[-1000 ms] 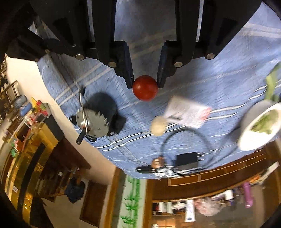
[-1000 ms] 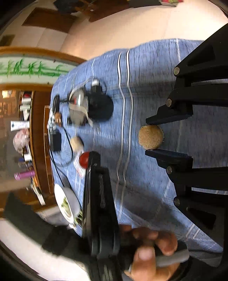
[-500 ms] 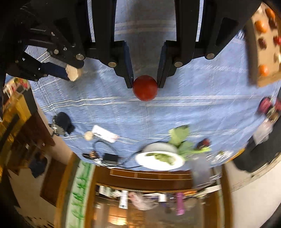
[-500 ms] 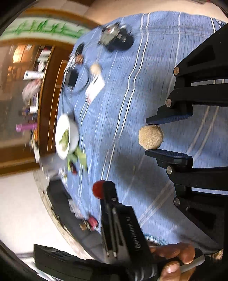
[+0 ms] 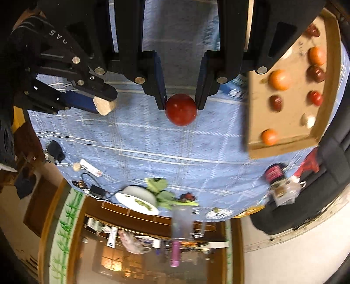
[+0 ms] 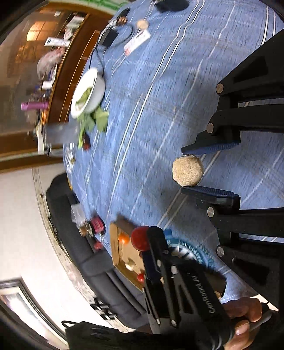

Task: Organize fruits
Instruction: 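Carry the tomato and tan ball over the cardboard tray with both tools, then open the left tool to drop the tomato while the right tool releases the tan ball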

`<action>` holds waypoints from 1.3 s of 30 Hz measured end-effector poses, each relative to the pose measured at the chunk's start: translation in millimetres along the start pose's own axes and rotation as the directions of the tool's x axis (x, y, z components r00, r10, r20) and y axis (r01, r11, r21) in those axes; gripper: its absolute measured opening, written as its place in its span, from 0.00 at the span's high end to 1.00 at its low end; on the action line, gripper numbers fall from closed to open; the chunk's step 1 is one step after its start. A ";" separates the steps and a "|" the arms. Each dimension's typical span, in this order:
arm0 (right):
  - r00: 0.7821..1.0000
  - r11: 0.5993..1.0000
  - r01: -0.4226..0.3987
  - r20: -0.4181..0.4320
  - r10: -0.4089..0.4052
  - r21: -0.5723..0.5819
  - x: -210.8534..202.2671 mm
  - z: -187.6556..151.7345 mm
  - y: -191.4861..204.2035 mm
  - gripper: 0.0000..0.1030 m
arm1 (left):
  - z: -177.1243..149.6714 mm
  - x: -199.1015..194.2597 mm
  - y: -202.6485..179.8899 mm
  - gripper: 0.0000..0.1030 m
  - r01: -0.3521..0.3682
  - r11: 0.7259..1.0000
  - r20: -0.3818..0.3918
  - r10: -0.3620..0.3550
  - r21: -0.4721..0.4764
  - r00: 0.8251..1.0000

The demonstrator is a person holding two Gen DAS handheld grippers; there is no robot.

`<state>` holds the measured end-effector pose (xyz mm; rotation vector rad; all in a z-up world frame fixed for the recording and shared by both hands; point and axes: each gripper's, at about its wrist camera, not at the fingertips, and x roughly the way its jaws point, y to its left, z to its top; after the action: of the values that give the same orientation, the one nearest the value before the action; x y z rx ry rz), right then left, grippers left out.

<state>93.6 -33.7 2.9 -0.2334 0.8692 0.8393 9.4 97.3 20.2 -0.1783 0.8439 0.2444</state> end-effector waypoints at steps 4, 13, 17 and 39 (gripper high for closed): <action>0.999 0.999 -0.034 -0.011 0.034 -0.030 13.4 5.7 27.9 0.72 | -9.4 -9.1 34.1 0.76 -0.030 0.998 0.001 0.030 -0.047 1.000; 0.995 0.993 -0.100 -0.036 0.097 -0.060 42.1 25.1 72.7 0.72 | -18.8 -18.7 104.5 0.76 -0.094 0.985 -0.004 0.094 -0.145 0.996; 0.993 0.990 -0.118 -0.030 0.116 -0.074 51.0 41.0 89.8 0.72 | -20.9 -18.8 133.9 0.76 -0.114 0.974 -0.012 0.114 -0.196 0.993; 0.980 0.976 -0.183 -0.102 0.172 -0.117 147.5 101.2 150.9 0.72 | -6.9 27.8 191.3 0.76 -0.127 0.950 -0.115 0.098 -0.285 0.989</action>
<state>94.5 199.1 -21.4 -0.3096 0.9327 1.0590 -32.0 282.6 -16.6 -0.4221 0.9158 0.4715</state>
